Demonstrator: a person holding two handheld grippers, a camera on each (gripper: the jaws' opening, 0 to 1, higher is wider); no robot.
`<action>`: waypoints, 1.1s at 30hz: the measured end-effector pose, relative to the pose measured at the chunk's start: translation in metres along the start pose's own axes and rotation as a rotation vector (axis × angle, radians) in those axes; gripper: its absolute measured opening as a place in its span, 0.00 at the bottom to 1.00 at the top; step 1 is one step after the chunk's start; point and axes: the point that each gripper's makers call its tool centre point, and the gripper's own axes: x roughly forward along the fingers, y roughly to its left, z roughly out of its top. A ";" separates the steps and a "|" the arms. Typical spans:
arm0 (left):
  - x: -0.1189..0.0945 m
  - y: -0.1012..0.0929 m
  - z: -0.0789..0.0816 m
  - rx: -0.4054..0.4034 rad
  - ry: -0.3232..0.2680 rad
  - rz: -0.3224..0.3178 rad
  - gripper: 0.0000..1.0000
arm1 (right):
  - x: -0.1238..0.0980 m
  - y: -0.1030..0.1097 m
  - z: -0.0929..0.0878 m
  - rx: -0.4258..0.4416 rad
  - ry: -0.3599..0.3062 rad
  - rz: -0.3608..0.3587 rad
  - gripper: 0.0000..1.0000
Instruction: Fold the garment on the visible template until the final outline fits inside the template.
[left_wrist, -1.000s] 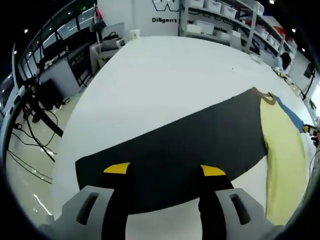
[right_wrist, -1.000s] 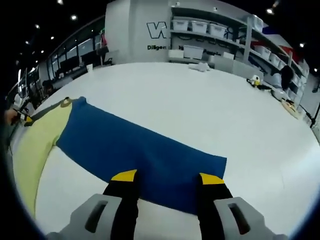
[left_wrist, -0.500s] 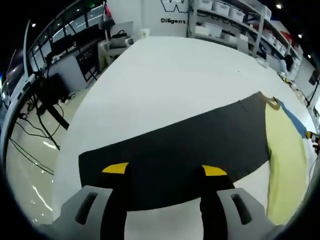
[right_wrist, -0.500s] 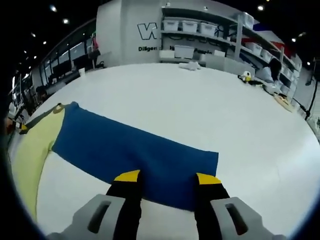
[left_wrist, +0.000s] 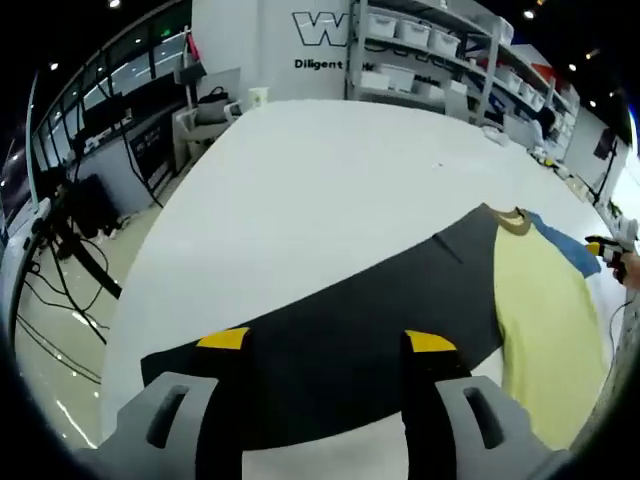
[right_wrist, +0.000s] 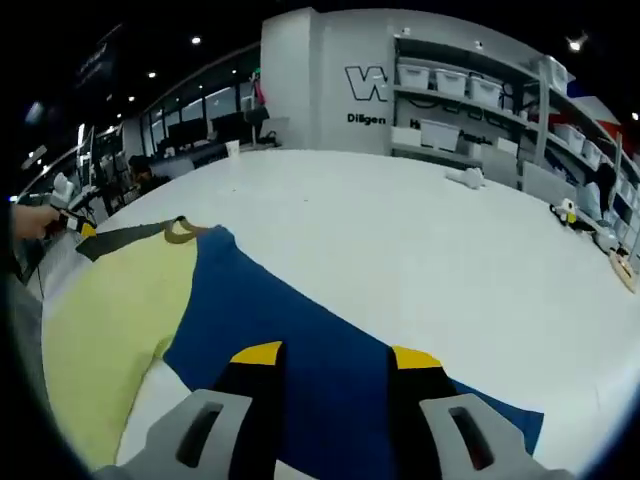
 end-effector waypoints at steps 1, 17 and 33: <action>0.001 -0.003 0.003 0.018 -0.007 0.002 0.61 | 0.007 0.009 0.004 -0.009 -0.006 0.011 0.34; 0.024 -0.012 -0.020 0.005 0.035 -0.035 0.61 | 0.093 0.084 0.033 -0.044 0.030 0.152 0.09; 0.012 0.035 -0.046 -0.151 0.021 0.077 0.39 | 0.087 0.028 0.022 -0.063 0.031 -0.040 0.00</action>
